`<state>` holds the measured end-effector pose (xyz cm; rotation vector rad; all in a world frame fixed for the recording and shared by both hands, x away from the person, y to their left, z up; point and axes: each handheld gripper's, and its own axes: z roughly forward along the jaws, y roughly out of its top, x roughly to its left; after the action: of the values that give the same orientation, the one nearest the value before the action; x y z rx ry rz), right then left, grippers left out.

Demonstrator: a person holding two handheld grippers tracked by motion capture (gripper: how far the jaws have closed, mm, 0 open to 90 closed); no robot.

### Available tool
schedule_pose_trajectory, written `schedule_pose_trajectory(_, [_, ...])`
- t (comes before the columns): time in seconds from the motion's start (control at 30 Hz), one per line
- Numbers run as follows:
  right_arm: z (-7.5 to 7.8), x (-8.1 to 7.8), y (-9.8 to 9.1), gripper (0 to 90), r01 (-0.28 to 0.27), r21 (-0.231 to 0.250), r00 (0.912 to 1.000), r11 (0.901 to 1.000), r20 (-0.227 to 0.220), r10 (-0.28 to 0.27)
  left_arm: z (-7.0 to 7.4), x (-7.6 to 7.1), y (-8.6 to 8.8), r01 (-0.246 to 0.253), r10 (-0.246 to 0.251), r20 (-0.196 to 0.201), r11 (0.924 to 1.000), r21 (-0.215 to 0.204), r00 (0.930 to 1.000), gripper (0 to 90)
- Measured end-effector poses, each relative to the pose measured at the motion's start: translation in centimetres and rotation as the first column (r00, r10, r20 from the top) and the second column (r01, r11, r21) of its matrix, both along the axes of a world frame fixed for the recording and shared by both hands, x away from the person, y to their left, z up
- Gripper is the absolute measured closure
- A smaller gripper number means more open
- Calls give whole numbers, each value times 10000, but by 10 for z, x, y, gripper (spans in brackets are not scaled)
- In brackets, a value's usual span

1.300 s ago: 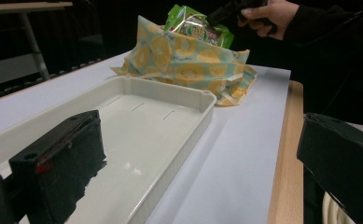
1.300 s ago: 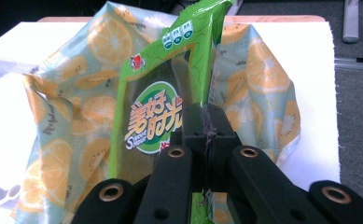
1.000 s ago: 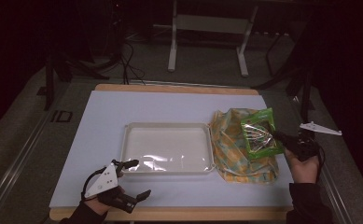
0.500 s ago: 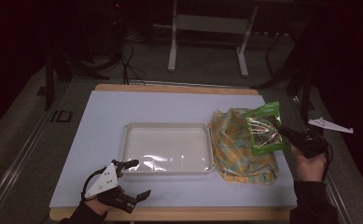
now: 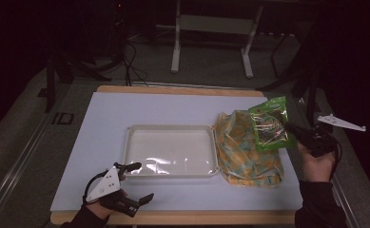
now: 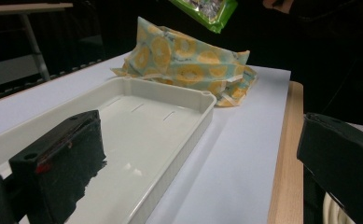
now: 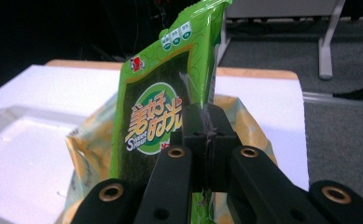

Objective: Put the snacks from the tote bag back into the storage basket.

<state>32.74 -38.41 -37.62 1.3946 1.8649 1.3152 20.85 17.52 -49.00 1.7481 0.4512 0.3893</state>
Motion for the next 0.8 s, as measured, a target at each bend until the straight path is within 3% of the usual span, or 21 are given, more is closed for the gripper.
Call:
schedule_pose_trajectory(0.37, [18, 0, 17, 894, -206, 178, 9991, 9996, 380, 199, 0, 0, 0, 1, -1, -2, 10000, 10, 10000, 11])
schedule_pose_trajectory(0.8, [34, 3, 51, 894, -775, 246, 9952, 9967, 622, 759, 0, 0, 0, -17, 17, 42, 10000, 35, 10000, 11])
